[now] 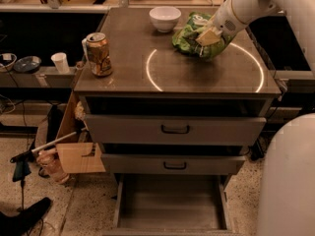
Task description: Place green jalapeno chip bag into bottom drawer
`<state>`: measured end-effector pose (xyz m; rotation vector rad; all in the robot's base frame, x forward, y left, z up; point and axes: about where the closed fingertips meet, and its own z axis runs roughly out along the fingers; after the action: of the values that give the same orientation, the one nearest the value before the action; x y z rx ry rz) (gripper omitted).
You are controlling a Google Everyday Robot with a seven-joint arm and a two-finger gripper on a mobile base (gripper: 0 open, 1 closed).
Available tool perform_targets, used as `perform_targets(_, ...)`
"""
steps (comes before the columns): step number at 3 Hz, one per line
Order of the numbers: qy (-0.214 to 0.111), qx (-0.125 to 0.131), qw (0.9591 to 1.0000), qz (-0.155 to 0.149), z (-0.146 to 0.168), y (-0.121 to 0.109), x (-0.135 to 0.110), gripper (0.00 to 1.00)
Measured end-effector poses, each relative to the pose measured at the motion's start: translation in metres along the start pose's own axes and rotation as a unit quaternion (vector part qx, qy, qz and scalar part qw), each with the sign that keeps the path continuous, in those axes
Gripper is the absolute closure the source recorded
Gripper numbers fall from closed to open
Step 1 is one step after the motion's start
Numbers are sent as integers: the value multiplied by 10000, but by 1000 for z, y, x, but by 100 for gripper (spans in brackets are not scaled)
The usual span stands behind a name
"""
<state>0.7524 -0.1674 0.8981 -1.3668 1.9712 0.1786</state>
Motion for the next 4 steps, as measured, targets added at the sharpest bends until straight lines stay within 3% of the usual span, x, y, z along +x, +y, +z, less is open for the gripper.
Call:
perform_targets(3,-469,1,9989,-59,-45,-8,-23,100)
perform_targets(4,-764,-182,9969,-109,-69,2,-27,100)
